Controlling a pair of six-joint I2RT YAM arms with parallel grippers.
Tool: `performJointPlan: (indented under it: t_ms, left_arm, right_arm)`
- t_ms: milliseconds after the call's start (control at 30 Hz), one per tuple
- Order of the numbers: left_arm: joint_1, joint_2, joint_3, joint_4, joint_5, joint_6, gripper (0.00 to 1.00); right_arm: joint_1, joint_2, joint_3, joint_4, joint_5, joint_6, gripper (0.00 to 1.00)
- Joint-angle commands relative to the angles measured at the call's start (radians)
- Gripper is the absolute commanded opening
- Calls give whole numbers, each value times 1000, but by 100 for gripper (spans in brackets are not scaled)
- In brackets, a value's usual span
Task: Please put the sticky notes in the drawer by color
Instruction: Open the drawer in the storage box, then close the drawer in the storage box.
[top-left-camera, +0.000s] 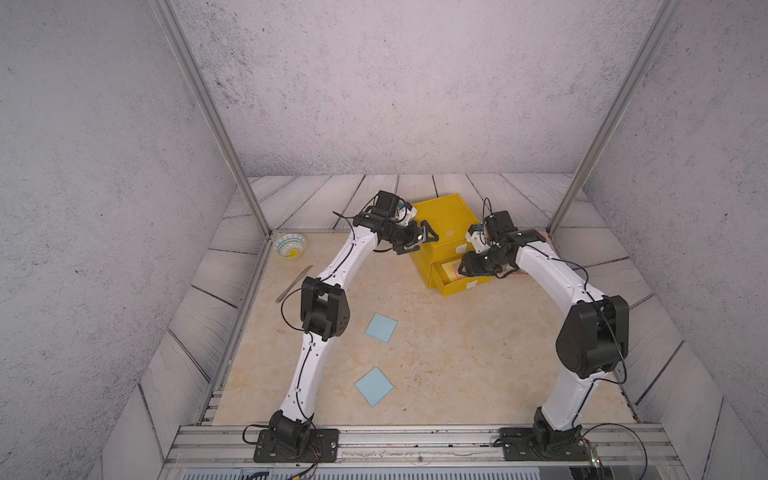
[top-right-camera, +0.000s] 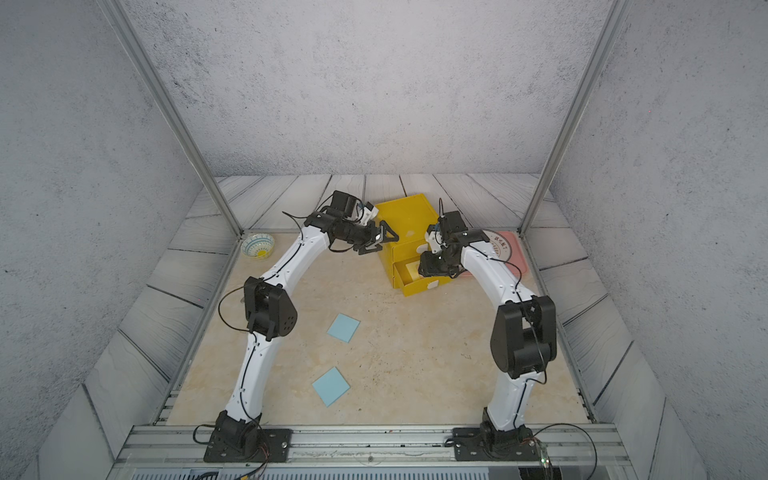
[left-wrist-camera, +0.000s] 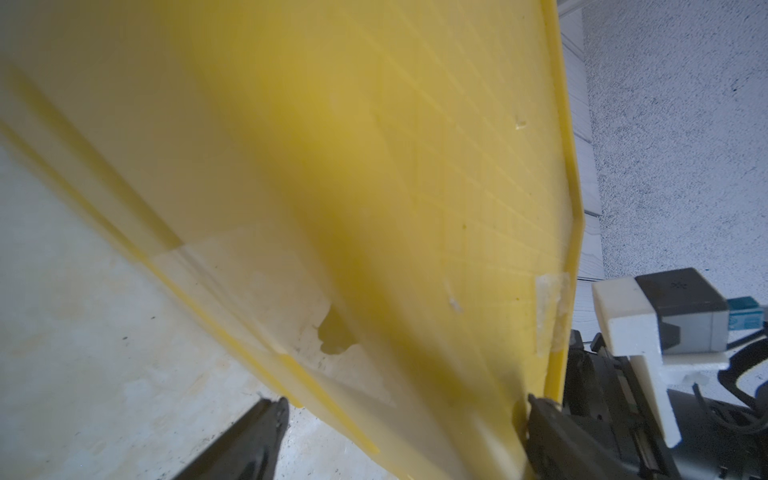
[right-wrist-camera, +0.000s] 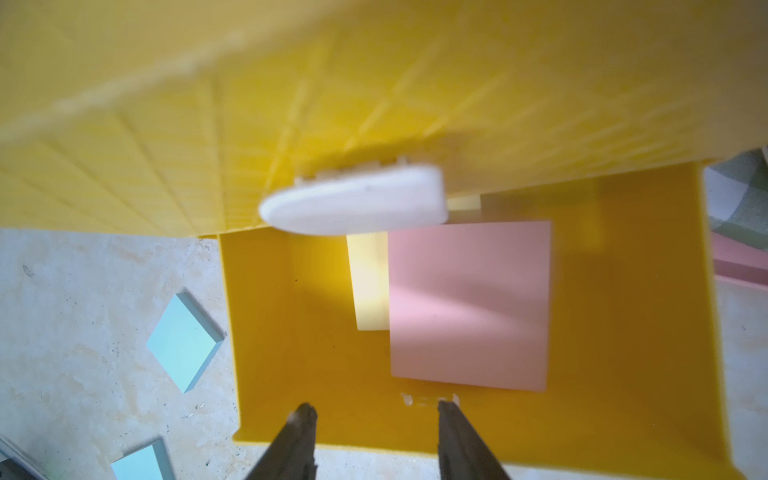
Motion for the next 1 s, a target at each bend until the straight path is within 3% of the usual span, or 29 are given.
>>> performJointPlan:
  t_ms: [0,200,367,500,967]
  left_arm:
    - [12,46,11,-78,-61,14,94]
    - [12,76,24,-90,-60,19,95]
    - [13,79,25,-93,-62,22,94]
    - [13,84,24,-101,-64,27,94]
    - [15,78,17,-118,-65,37,94]
  right_arm:
    - [-1,-162,-55,-6,0,24,49]
    - [0,-377,-416,215,26,81,18]
    - [0,-384,-551,337,76,113,16]
    - [0,-262,-466,308,67,98,16]
    - [-1,-80,-355,595,114,135,16]
